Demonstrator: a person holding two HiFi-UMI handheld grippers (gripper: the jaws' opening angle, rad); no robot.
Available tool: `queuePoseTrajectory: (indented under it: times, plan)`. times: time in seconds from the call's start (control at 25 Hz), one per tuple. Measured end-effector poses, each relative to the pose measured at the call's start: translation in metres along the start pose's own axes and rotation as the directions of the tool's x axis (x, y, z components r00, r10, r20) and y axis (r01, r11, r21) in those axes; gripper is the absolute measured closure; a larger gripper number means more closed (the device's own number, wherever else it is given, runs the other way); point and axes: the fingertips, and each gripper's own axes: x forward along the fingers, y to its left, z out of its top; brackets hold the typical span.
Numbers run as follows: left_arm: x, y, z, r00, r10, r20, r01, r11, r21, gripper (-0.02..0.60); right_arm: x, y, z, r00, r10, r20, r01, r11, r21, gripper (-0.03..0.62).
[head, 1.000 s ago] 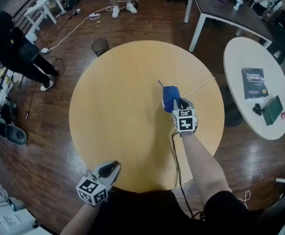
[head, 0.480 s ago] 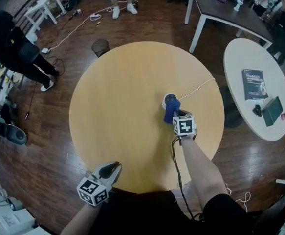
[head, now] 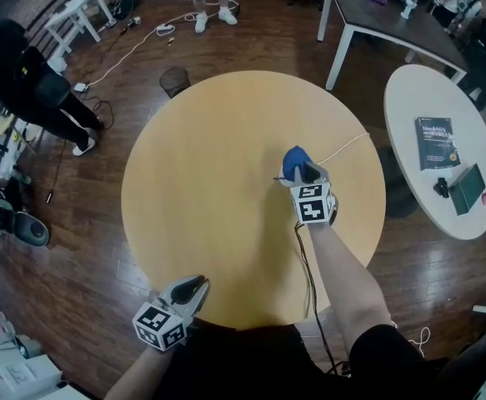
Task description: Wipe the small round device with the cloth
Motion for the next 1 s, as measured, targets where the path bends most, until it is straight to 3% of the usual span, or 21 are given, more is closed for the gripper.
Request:
queuePoseTrajectory:
  times: [0.52,0.72,1.0]
  plan:
    - [-0.002,0.002,-0.003,1.0,0.004,0.0,-0.004,1.0,-0.008,0.529,-0.004,0.028,0.003,0.999,0.041,-0.014,-0.043,0.976,-0.212,0.546]
    - [-0.001,0.002,-0.004,1.0,-0.001,-0.008,0.001,1.0,-0.007,0.529,-0.006,0.05,-0.004,0.996,0.076,-0.037,-0.084,0.931,-0.354,0.546]
    - [-0.004,0.006,0.0,1.0,0.002,-0.009,-0.002,1.0,0.0,0.531,-0.005,0.064,-0.014,0.991,0.11,-0.07,-0.128,0.93,-0.345,0.546]
